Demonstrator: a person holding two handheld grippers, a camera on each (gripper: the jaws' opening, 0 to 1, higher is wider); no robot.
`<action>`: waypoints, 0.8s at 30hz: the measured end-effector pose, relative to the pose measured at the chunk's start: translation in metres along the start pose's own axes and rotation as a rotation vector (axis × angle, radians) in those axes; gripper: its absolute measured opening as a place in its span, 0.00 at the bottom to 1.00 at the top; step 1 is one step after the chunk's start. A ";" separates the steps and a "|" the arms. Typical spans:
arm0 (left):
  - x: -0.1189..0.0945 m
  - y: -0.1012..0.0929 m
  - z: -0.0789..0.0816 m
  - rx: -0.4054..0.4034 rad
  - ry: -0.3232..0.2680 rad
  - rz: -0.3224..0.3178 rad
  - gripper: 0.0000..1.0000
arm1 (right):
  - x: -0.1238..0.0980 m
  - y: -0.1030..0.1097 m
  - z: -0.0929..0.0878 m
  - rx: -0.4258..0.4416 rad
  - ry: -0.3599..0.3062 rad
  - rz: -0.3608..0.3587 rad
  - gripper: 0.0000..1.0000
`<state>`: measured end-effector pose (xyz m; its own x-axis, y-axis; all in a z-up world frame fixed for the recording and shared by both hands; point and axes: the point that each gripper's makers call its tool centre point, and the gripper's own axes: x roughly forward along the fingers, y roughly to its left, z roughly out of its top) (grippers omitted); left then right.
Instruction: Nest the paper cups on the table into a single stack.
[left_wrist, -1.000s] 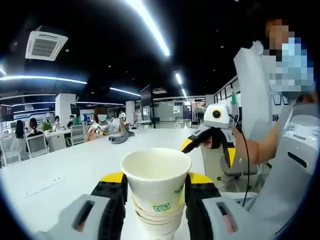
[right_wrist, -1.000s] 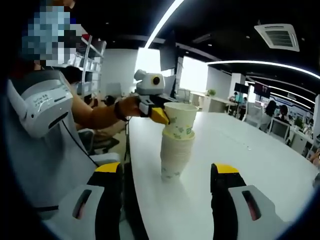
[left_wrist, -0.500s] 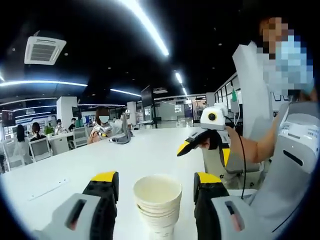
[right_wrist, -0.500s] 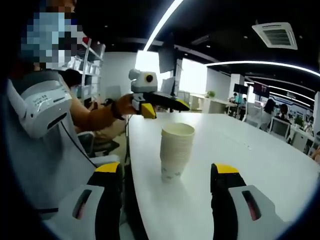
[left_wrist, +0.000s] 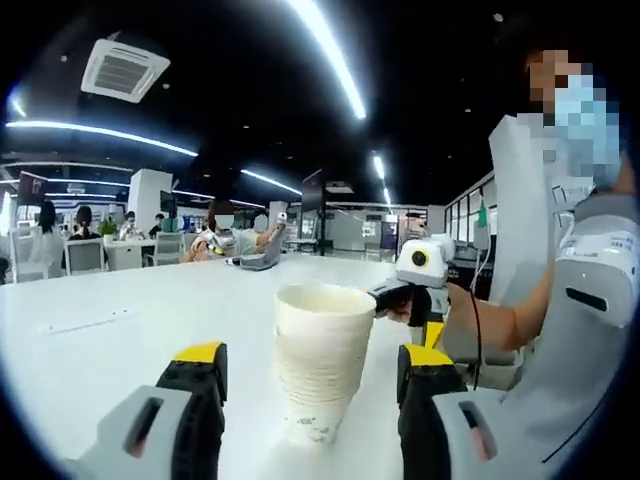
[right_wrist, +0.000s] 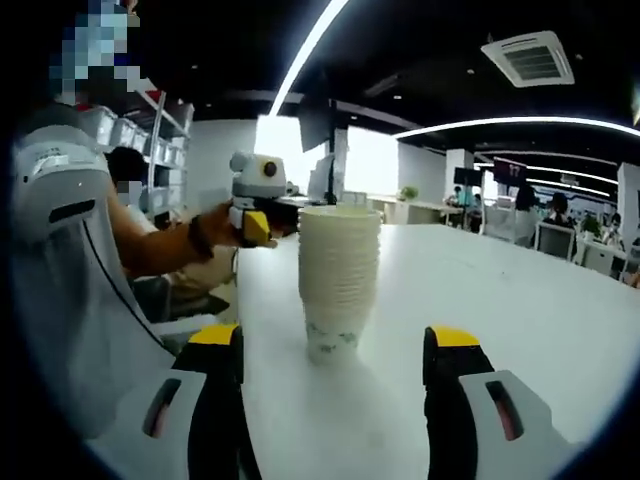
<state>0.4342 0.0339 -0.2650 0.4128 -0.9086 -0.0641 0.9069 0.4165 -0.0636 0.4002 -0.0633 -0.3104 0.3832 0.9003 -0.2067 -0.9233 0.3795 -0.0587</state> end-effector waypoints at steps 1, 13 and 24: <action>0.000 0.001 -0.003 -0.018 -0.008 0.003 0.74 | 0.007 0.003 -0.002 0.020 -0.016 0.017 0.78; 0.023 0.001 -0.011 -0.001 0.003 -0.071 0.74 | 0.065 0.001 -0.022 0.049 0.027 0.166 0.75; 0.046 -0.008 -0.004 0.031 -0.031 -0.162 0.73 | 0.091 -0.001 -0.018 0.021 -0.027 0.235 0.66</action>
<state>0.4453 -0.0109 -0.2715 0.2630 -0.9645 -0.0244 0.9638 0.2638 -0.0397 0.4351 0.0142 -0.3468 0.1585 0.9697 -0.1860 -0.9866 0.1629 0.0086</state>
